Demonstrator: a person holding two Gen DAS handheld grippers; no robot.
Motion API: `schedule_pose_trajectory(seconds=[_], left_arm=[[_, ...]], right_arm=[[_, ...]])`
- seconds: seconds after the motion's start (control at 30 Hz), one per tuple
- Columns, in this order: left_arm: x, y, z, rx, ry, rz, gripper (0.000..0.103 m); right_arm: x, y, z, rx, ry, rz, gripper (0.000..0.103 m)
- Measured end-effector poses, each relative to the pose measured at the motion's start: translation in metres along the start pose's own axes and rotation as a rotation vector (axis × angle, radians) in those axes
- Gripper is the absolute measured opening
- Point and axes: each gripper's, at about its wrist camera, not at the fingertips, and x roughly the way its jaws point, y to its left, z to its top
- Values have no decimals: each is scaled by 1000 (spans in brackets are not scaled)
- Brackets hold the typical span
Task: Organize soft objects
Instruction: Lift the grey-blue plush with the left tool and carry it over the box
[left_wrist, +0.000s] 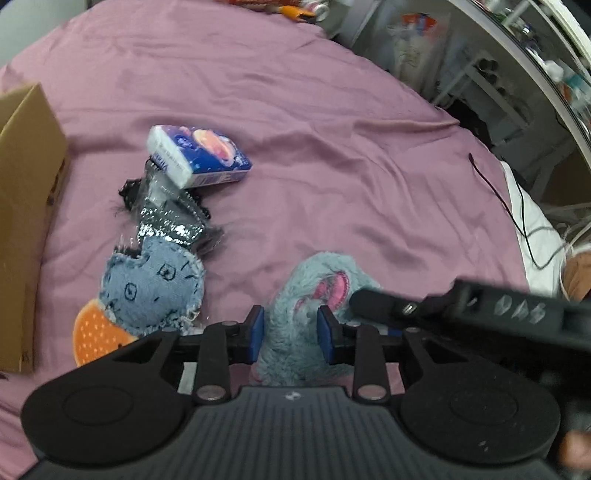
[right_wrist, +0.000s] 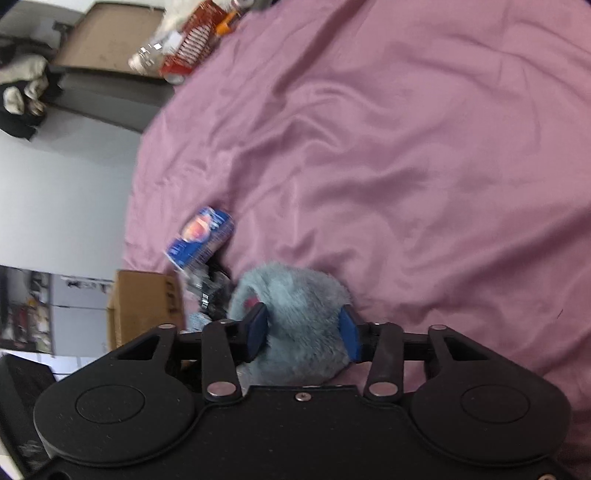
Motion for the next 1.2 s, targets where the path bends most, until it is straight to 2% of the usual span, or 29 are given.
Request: schedule_pose_trajectory(seconds=[0.1,0.23,0.47,0.63,1.2], left_arm=[[1,2,1,-24,3,-1,22],[-6,3,-1,-65,3,0,18],[-54,-3,-4,-94,-27,21,17],[-96,6,-2,-133,-84,-15,17],[-181,40,15,-188,-204,-40,17]], right_arm=[[1,3,-4,-40,-11,-24,35],[-12,9,-11,-51,-28,-12,25],[-43,46,-21,-123,-53,8,23],[-66,79,-25,-184,-88,36,23],[-86,166,-44,-308,-154,91,22]])
